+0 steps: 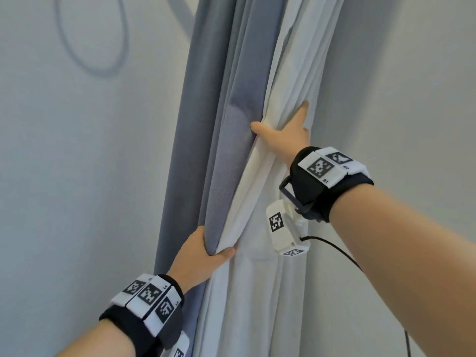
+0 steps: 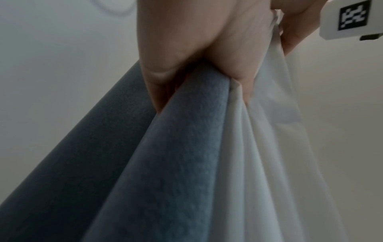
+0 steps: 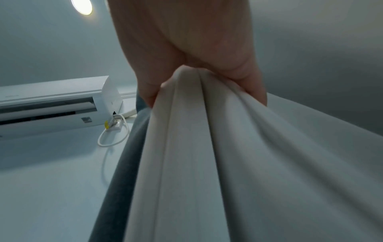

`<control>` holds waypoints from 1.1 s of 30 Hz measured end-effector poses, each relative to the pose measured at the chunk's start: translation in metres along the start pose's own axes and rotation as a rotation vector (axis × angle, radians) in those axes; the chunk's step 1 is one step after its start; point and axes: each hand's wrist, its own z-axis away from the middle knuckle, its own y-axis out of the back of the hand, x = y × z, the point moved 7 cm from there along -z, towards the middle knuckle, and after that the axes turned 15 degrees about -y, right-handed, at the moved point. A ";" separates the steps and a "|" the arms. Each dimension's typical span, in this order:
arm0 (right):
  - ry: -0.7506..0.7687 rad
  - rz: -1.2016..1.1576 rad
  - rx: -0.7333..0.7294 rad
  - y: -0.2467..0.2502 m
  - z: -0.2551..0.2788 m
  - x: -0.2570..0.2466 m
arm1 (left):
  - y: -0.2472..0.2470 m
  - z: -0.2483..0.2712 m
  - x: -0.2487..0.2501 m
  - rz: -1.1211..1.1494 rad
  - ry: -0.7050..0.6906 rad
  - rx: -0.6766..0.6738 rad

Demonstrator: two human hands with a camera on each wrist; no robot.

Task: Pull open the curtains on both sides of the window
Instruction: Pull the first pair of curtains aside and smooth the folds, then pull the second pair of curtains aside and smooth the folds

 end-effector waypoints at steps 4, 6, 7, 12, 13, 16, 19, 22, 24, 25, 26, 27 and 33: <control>-0.024 0.035 -0.020 0.036 0.040 0.003 | 0.000 0.021 0.030 0.014 -0.039 -0.147; -0.030 0.060 -0.023 0.056 0.064 0.003 | 0.004 0.033 0.042 0.001 -0.055 -0.195; -0.039 0.083 -0.016 0.066 0.076 0.004 | 0.006 0.039 0.048 0.007 -0.063 -0.219; -0.108 0.183 0.064 0.116 0.148 0.011 | 0.020 0.079 0.078 0.100 -0.136 -0.283; -0.123 0.199 0.074 0.124 0.163 0.013 | 0.022 0.090 0.085 0.106 -0.143 -0.294; -0.166 0.250 0.110 0.151 0.213 0.019 | 0.025 0.128 0.114 0.160 -0.204 -0.334; -0.218 0.313 0.146 0.182 0.266 0.027 | 0.023 0.164 0.153 0.244 -0.281 -0.374; -0.264 0.364 0.176 0.220 0.319 0.034 | 0.014 0.196 0.199 0.325 -0.359 -0.444; -0.298 0.407 0.205 0.250 0.354 0.036 | 0.005 0.214 0.233 0.364 -0.427 -0.494; -0.316 0.427 0.220 0.266 0.372 0.037 | -0.001 0.222 0.250 0.384 -0.461 -0.514; -0.334 0.445 0.238 0.283 0.389 0.036 | -0.006 0.230 0.267 0.405 -0.493 -0.530; -0.351 0.466 0.261 0.301 0.405 0.035 | -0.012 0.238 0.284 0.425 -0.522 -0.541; -0.452 0.591 0.429 0.414 0.507 0.012 | -0.056 0.285 0.385 0.558 -0.668 -0.614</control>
